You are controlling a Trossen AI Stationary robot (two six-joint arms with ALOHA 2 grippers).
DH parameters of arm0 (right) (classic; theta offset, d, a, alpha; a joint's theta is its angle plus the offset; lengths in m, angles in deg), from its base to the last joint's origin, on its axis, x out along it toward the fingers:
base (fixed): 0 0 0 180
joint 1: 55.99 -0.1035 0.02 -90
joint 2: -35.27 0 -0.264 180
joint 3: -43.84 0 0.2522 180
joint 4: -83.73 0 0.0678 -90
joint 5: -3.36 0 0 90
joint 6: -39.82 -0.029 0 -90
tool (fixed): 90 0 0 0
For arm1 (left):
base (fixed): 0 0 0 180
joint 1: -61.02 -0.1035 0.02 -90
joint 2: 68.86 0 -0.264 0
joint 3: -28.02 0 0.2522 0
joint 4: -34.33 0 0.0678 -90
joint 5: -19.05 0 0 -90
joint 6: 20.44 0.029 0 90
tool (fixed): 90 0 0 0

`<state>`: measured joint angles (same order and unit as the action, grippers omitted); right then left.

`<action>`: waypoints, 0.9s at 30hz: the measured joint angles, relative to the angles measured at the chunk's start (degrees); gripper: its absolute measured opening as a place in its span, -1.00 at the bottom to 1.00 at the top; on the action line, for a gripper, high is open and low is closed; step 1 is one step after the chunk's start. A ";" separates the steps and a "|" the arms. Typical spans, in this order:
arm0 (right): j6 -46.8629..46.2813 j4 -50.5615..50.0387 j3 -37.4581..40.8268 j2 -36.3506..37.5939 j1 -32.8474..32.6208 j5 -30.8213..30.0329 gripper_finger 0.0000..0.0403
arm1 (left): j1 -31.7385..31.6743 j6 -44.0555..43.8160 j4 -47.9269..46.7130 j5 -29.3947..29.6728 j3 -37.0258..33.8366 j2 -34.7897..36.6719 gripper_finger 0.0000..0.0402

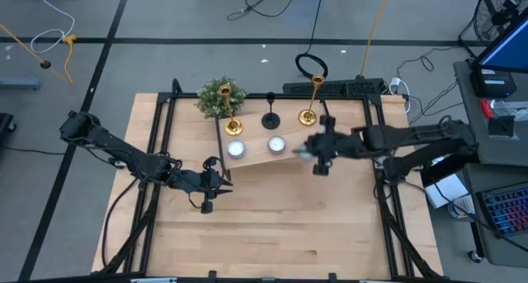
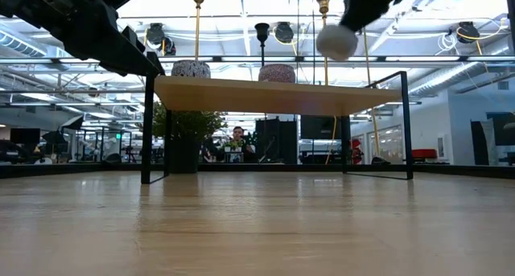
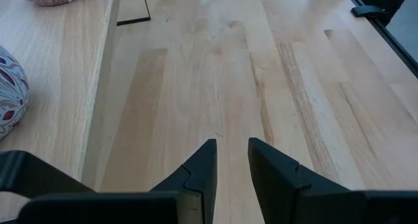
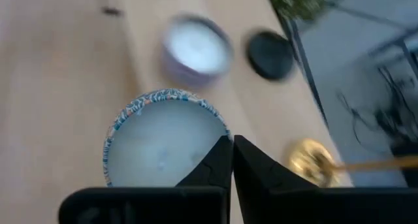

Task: Pick & Place candle stick holders
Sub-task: Put the blue scented candle on the shelf

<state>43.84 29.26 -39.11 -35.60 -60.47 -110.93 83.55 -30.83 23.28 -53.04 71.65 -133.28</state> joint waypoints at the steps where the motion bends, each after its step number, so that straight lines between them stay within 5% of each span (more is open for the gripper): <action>1: 0.33 -0.59 0.00 0.00 1.73 0.05 -0.99 | 0.00 -0.04 0.00 0.00 0.00 0.00 -0.54; 9: 0.96 -4.32 1.79 -0.21 11.26 3.67 -0.99 | 0.00 -0.09 0.12 0.00 0.00 0.00 -0.54; 27: 1.19 -3.46 4.83 -0.13 14.26 4.93 -0.99 | 0.02 -0.26 0.09 0.02 0.00 0.00 -0.54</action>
<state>45.03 25.80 -34.28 -35.74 -46.21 -106.00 83.57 -31.09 23.38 -53.02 71.65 -133.28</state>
